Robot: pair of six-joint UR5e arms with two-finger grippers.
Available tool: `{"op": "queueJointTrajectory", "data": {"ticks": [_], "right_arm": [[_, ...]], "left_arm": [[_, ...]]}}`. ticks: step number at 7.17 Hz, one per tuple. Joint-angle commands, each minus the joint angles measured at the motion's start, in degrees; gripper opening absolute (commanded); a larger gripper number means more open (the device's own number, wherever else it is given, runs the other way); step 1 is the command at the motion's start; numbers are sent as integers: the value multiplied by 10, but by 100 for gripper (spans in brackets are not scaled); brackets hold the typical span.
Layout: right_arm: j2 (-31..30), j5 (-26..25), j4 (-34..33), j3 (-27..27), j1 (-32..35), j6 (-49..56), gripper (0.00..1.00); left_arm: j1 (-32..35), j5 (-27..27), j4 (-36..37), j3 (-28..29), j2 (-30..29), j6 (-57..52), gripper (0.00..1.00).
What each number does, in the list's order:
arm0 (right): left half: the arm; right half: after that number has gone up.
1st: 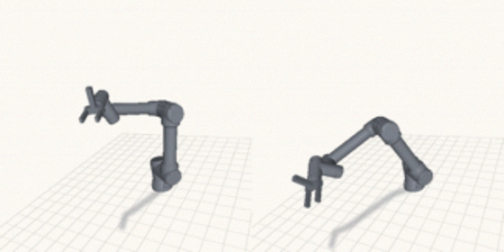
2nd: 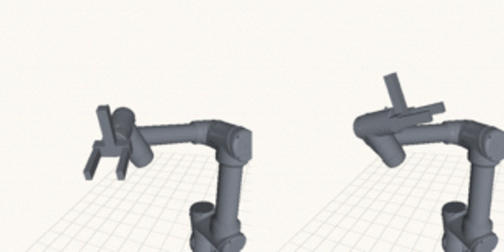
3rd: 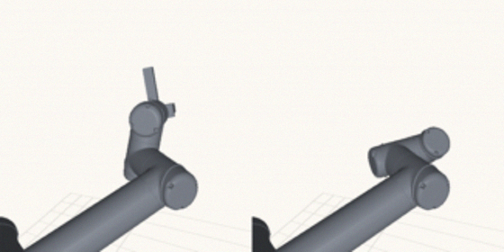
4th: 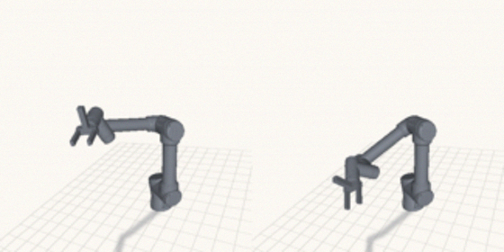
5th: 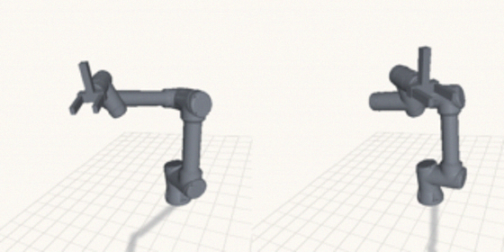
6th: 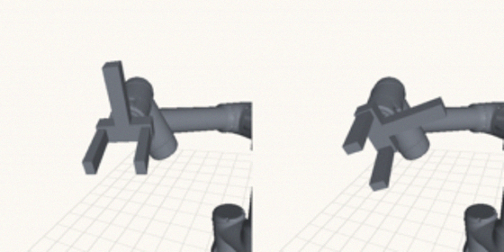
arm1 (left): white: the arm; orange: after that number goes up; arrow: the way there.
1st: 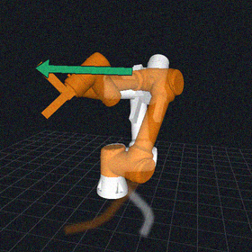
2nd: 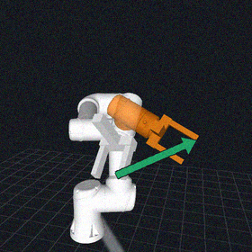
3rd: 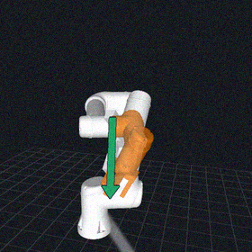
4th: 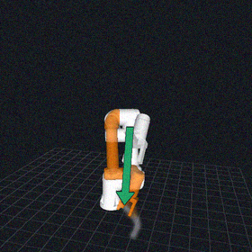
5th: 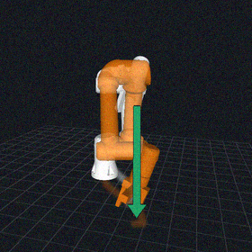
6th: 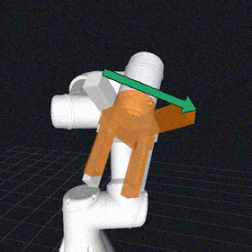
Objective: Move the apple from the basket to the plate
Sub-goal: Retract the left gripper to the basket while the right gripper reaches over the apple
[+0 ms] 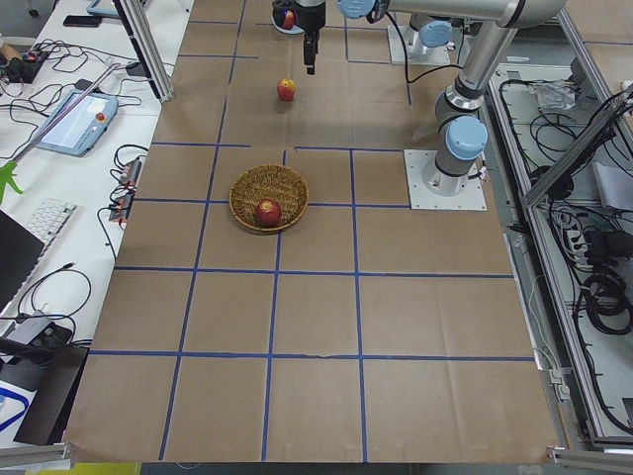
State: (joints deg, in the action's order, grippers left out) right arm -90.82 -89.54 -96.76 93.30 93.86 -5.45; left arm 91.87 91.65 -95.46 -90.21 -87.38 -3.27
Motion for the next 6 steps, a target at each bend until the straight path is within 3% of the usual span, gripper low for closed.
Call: {"op": "queueJointTrajectory", "data": {"ticks": [1,3,6], "right_arm": [[81,-12,-24,-54,97,-103,100],[163,-39,-109,-62,161,-157,100],[238,-40,-192,-46,176,-169,100]], "left_arm": [[-2,3,-7,-1,5,-1,99],[-1,1,-8,-3,22,-2,99],[-2,-1,-7,-2,24,-2,99]]}}
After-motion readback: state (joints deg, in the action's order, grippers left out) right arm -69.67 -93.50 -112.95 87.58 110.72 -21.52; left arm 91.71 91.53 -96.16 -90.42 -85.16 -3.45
